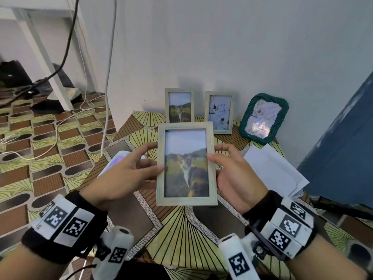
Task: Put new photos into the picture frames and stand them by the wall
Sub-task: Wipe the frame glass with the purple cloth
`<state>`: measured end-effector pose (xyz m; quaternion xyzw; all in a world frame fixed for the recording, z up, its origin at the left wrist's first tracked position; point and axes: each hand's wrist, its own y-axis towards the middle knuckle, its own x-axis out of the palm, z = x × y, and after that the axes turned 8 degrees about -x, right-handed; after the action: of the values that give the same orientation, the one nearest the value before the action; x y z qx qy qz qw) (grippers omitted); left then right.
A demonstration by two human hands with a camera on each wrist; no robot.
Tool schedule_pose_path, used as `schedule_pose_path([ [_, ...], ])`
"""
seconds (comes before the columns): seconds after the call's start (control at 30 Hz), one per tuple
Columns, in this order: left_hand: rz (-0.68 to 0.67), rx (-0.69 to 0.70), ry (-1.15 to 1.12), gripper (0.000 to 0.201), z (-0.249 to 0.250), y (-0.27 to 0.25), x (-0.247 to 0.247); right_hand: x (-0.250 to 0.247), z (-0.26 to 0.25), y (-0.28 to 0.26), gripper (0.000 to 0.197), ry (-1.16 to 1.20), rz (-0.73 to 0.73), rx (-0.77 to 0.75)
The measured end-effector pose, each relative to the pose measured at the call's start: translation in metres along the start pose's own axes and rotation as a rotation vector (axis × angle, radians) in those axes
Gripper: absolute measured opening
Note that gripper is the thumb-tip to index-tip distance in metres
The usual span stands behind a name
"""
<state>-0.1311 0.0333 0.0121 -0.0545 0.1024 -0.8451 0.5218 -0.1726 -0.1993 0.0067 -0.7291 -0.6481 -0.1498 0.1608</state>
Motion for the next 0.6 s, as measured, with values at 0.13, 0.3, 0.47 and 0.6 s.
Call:
schedule_pose_path([
  [0.13,0.073,0.092,0.107,0.073,0.003,0.006,-0.009,0.010,0.006,0.023,0.035,-0.169,0.004,-0.134],
  [0.3,0.177,0.117,0.246,0.083,0.014,0.026,-0.025,0.027,0.009,0.062,0.064,-0.318,-0.067,-0.228],
  [0.47,0.211,0.143,0.215,0.094,0.029,0.062,-0.054,0.045,0.008,0.115,0.075,-0.415,-0.128,-0.269],
  [0.6,0.242,0.169,0.209,0.098,0.035,0.100,-0.082,0.061,0.009,0.164,0.086,-0.453,-0.183,-0.259],
])
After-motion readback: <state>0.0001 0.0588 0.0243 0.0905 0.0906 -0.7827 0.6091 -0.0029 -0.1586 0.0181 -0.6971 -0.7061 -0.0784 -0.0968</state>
